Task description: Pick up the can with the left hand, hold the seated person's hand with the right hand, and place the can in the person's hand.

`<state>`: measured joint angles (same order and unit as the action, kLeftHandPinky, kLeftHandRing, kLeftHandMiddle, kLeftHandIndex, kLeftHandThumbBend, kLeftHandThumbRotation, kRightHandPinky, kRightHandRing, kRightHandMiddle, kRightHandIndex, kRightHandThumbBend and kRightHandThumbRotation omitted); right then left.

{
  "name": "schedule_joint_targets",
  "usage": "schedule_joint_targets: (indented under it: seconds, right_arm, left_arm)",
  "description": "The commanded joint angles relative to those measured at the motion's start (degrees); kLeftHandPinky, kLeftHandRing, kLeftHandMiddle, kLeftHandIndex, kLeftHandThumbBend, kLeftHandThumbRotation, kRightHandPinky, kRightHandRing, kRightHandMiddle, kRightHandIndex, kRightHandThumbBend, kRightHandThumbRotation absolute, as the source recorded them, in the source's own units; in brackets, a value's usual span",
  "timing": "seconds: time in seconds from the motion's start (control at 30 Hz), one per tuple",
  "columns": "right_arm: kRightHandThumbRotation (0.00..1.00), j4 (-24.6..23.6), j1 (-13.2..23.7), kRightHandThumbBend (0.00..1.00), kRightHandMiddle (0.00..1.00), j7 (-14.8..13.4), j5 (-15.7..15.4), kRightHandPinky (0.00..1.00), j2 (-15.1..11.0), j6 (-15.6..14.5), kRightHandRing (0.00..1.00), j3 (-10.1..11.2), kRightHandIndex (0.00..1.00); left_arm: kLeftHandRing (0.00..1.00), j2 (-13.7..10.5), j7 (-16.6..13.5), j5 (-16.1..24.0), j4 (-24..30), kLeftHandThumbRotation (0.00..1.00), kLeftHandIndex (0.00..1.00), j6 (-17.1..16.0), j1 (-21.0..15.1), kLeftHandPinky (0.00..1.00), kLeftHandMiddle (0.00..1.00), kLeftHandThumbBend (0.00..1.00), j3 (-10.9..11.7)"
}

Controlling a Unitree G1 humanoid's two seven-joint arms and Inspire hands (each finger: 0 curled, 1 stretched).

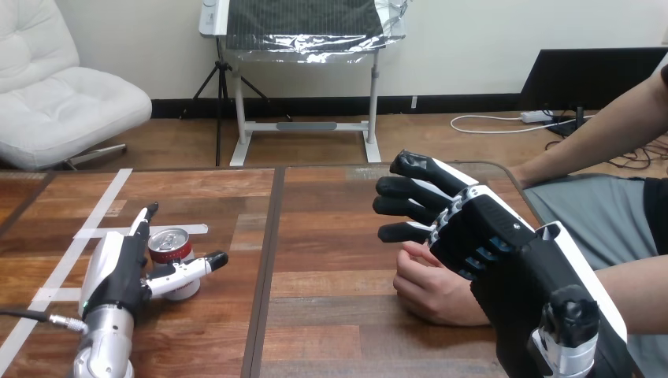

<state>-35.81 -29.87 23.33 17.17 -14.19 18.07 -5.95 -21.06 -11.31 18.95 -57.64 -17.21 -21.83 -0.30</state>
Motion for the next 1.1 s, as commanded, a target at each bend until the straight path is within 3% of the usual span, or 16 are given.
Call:
schedule_joint_targets:
  seconds: [0.0,0.33,0.8,1.07]
  right_arm:
    - [0.96,-1.76,2.29,1.0,0.83,0.17,0.51,0.74,-0.29,1.03,0.81,1.07,0.86]
    - [0.97,-1.43,2.49,1.0,0.82,0.49,0.74,0.73,-0.28,1.26,0.81,1.0,0.85]
    - [0.98,-1.37,2.66,1.0,0.82,0.17,-0.2,0.72,0.18,1.72,0.8,0.83,0.84]
    - [0.98,-1.46,2.64,1.0,0.81,-0.04,-0.45,0.71,0.34,1.79,0.79,0.69,0.84]
  left_arm:
    - [0.92,-1.71,0.28,0.48,0.45,0.42,0.94,1.04,-5.3,0.8,0.94,0.97,-0.99]
    - [0.87,-2.04,-0.44,1.09,2.02,0.3,0.89,3.75,-5.78,0.75,0.9,0.92,-2.15]
    - [0.78,-1.9,-0.52,0.91,3.29,0.09,0.78,6.81,-6.55,0.69,0.81,0.84,-2.12]
    - [0.73,-1.67,-0.77,0.63,3.59,0.02,0.74,8.12,-6.98,0.64,0.75,0.81,-1.85]
